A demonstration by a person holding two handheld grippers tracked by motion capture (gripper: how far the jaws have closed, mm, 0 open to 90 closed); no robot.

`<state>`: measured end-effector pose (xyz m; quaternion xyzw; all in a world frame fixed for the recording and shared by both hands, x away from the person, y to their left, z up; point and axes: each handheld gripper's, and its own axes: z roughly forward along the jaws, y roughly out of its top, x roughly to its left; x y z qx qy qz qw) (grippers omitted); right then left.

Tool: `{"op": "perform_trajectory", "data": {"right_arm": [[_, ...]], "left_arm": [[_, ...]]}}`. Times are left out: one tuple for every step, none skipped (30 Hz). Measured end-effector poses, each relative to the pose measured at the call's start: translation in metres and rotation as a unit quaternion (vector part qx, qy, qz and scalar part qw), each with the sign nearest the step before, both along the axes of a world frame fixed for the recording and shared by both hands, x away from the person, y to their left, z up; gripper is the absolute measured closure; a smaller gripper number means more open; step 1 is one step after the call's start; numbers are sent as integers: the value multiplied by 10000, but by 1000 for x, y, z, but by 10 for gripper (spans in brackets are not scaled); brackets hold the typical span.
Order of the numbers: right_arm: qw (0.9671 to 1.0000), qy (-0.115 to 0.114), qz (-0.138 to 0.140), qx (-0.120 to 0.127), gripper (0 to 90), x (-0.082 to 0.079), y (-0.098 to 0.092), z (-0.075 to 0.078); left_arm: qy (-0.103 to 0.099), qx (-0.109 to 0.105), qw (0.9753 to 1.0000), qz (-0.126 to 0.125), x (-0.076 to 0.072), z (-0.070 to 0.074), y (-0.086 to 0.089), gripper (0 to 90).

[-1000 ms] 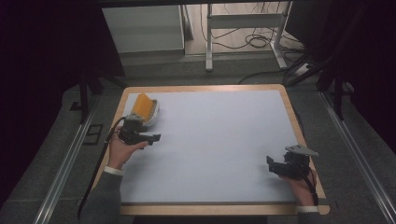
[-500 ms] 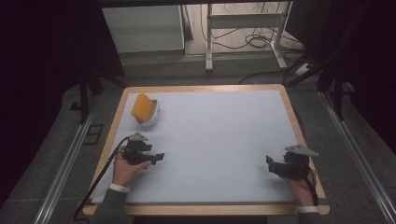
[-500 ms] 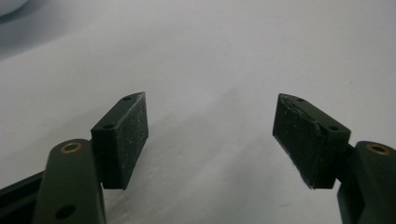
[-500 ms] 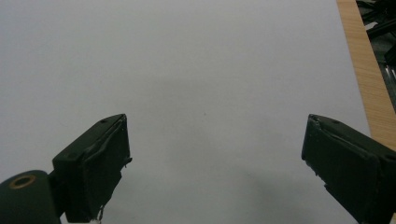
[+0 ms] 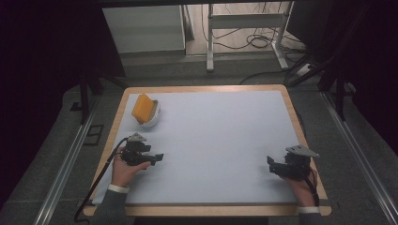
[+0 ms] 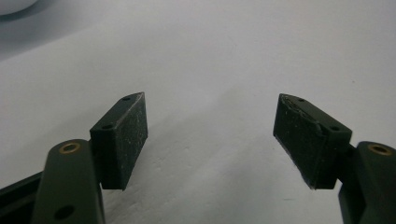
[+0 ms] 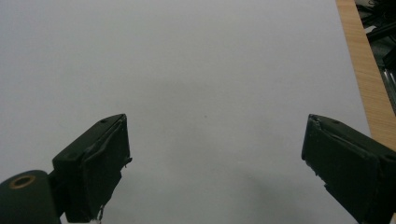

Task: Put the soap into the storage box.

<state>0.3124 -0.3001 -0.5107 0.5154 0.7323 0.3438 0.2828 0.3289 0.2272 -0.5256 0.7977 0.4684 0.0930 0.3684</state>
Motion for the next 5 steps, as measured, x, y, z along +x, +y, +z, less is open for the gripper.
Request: {"op": "perform_trajectory", "data": {"right_arm": [[10000,-22,23,21,78,-1,0,1],[10000,-22,23,21,78,-1,0,1],[10000,-33,30,21,78,-1,1,1],[10000,-57,35,21,78,-1,1,1],[10000,-66,52,14,78,-2,1,1]], "left_arm": [[8,-3,10000,-2,0,0,0,268],[8,-12,10000,13,-1,1,0,268],[-14,-40,10000,30,-1,2,1,268],[-24,-44,10000,16,-1,2,1,268],[-34,-52,10000,40,-1,3,2,268]]}}
